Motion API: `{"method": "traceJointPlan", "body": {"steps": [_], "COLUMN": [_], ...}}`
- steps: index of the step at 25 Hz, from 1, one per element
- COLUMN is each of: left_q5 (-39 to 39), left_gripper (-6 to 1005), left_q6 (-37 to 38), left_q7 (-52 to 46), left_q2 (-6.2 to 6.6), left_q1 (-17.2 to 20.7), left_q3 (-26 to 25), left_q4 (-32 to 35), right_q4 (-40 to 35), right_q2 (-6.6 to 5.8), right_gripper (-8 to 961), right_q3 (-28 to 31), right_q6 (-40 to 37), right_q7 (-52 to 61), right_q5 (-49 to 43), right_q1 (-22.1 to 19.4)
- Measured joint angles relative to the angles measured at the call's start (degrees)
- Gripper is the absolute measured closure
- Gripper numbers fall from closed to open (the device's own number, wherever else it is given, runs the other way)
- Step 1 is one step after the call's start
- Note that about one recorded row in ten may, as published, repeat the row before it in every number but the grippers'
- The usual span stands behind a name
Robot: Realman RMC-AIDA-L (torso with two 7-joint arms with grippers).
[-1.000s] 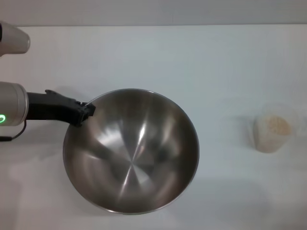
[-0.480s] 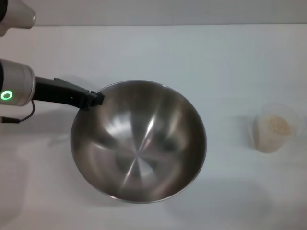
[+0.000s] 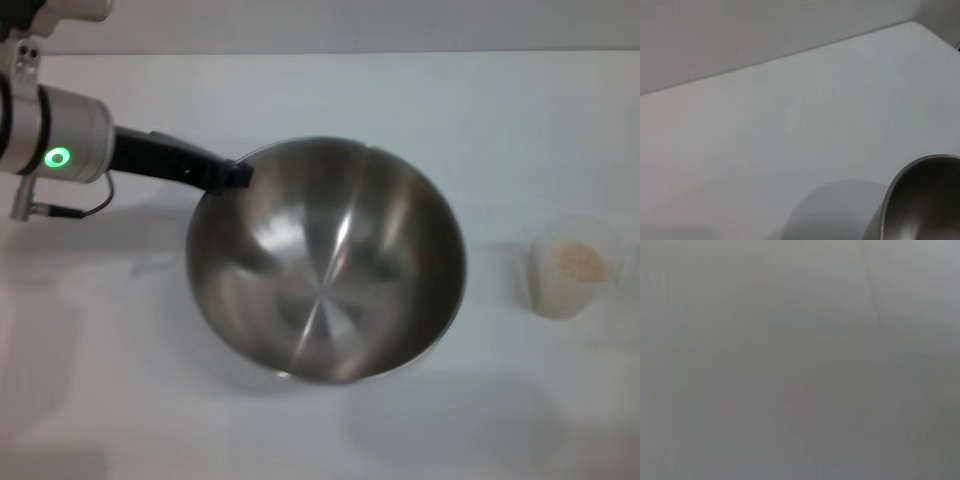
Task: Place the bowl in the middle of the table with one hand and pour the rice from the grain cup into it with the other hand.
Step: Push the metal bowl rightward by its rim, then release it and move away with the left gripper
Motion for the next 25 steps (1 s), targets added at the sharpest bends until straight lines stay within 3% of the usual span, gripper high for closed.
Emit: {"method": "traceJointPlan", "body": {"steps": [4,8,25], "left_q5": [-1.1,-1.5,-2.4], "left_gripper": [908,898,851], "left_q6": [3.4,5.3,13.1], "left_q7": [0.9,1.5,1.7], "left_q2": [-0.02,0.00,-0.23], "left_q1": [-3.6,-4.8,-5.5], "left_q3": [-0.1,-0.1,1.7], "left_q4": [5.8,8.4,14.2], "right_q4": [0.0,0.0,-0.1], "right_q2": [-0.04,-0.04,0.00], "right_gripper": [119,120,119], "right_q3": [-0.2,-0.3,-0.3], "right_q6": [0.0,0.0,-0.1], "right_q7": [0.0,0.0,0.0], "right_q5": [0.1,0.1,0.0], "right_q1": [0.1,0.1,0.1]}}
